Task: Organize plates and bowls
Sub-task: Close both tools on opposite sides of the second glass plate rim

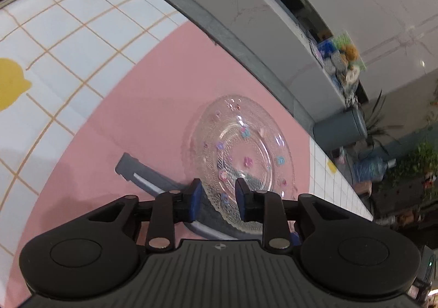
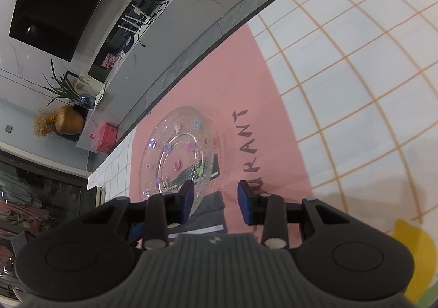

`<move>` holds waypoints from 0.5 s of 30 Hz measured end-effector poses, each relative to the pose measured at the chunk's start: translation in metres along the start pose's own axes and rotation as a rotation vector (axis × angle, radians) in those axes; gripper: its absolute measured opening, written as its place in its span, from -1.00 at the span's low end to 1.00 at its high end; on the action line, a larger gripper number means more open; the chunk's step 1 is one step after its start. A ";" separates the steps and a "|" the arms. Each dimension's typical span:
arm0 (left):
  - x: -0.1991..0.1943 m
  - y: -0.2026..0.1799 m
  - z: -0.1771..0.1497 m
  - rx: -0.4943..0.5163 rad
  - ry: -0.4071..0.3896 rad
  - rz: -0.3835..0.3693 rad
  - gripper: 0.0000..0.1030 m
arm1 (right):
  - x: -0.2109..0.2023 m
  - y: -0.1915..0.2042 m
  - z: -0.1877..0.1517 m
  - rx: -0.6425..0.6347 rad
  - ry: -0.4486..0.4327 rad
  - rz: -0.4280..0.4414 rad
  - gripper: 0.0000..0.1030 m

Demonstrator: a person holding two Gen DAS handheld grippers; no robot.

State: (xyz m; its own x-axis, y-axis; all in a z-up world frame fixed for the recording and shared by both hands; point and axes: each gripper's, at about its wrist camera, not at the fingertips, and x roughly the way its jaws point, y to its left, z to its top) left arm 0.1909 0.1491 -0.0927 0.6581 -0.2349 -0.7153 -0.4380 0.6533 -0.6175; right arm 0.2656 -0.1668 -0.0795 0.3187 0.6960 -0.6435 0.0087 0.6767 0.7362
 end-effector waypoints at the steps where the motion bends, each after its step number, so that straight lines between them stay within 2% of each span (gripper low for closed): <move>1: 0.000 0.001 0.000 -0.005 -0.006 0.000 -0.40 | 0.003 -0.001 0.000 0.008 0.001 0.008 -0.32; 3: 0.001 0.001 0.000 -0.012 -0.013 0.002 -0.41 | 0.008 -0.003 0.000 0.028 -0.004 0.034 -0.36; 6: 0.001 0.003 0.000 -0.025 -0.017 0.013 -0.58 | 0.014 -0.003 0.001 0.050 -0.019 0.060 -0.39; 7: 0.001 0.004 -0.001 -0.027 -0.018 0.019 -0.71 | 0.017 -0.002 0.002 0.051 -0.018 0.062 -0.49; 9: 0.000 0.005 -0.002 -0.023 -0.022 0.017 -0.80 | 0.024 0.000 0.000 0.037 0.000 0.050 -0.87; 11: -0.001 0.002 -0.003 -0.010 -0.023 0.025 -0.80 | 0.024 -0.002 -0.003 0.045 -0.009 0.058 -0.89; 15: -0.004 -0.001 -0.006 0.013 -0.004 0.048 -0.80 | 0.019 -0.006 -0.005 0.074 0.042 0.060 -0.90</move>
State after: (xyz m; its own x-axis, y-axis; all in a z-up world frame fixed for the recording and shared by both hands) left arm 0.1854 0.1452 -0.0907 0.6386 -0.2003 -0.7431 -0.4616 0.6729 -0.5781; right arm 0.2670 -0.1563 -0.0970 0.2812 0.7448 -0.6051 0.0609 0.6154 0.7858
